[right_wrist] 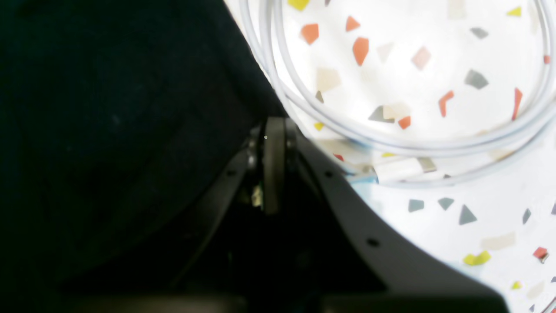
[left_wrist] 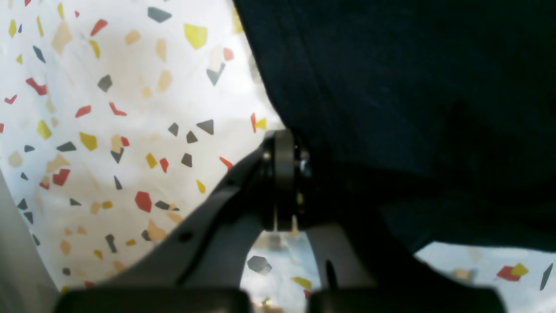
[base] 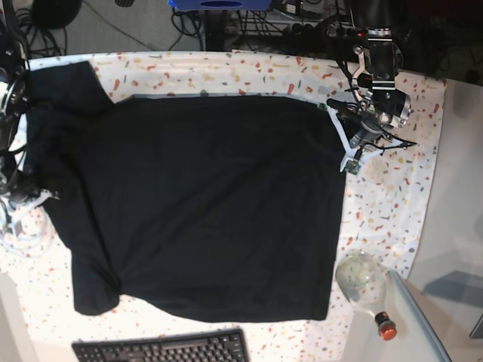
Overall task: Layout the t-shirt on the table in an organized manner, then fold the t-shirt properly
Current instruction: 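Grasp the shirt's edge with both grippers and pull it taut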
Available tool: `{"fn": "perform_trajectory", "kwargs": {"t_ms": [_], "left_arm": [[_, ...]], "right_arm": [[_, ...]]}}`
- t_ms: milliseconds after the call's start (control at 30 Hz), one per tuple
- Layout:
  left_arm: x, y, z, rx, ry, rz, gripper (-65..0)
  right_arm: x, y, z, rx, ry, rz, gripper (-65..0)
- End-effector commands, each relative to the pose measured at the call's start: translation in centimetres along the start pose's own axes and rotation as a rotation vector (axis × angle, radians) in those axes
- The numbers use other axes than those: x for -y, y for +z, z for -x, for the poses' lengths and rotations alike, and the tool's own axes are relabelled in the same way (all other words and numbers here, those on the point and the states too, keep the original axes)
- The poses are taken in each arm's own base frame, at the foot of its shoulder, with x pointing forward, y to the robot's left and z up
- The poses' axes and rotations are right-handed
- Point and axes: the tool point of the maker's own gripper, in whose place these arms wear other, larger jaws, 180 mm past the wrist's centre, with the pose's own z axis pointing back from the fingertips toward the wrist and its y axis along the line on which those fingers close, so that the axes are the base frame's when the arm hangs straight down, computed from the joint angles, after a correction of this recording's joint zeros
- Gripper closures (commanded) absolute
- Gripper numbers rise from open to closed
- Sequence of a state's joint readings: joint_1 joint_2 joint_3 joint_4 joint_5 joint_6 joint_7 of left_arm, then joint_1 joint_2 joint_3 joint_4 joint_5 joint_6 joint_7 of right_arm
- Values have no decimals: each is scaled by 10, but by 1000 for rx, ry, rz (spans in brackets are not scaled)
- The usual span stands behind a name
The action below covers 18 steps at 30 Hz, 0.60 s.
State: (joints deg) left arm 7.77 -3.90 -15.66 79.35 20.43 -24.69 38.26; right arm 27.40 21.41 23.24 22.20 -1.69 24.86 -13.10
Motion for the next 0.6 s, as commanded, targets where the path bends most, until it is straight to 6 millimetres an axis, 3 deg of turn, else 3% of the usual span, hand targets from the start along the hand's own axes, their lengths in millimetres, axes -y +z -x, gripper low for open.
{"fn": "perform_trajectory", "kwargs": {"t_ms": [0, 300, 500, 567], "left_arm": [[-5, 0, 27, -112, -30, -23, 0], [-19, -1, 38, -143, -51, -43, 0], [-30, -5, 62, -203, -65, -45, 0], [-29, -3, 67, -209, -67, -43, 0]], "right_arm": [[6, 6, -31, 80, 1, 8, 0], [-14, 0, -39, 124, 12, -23, 0], [-11, 0, -34, 115, 7, -15, 0], [1, 0, -27, 99, -10, 31, 0]]}}
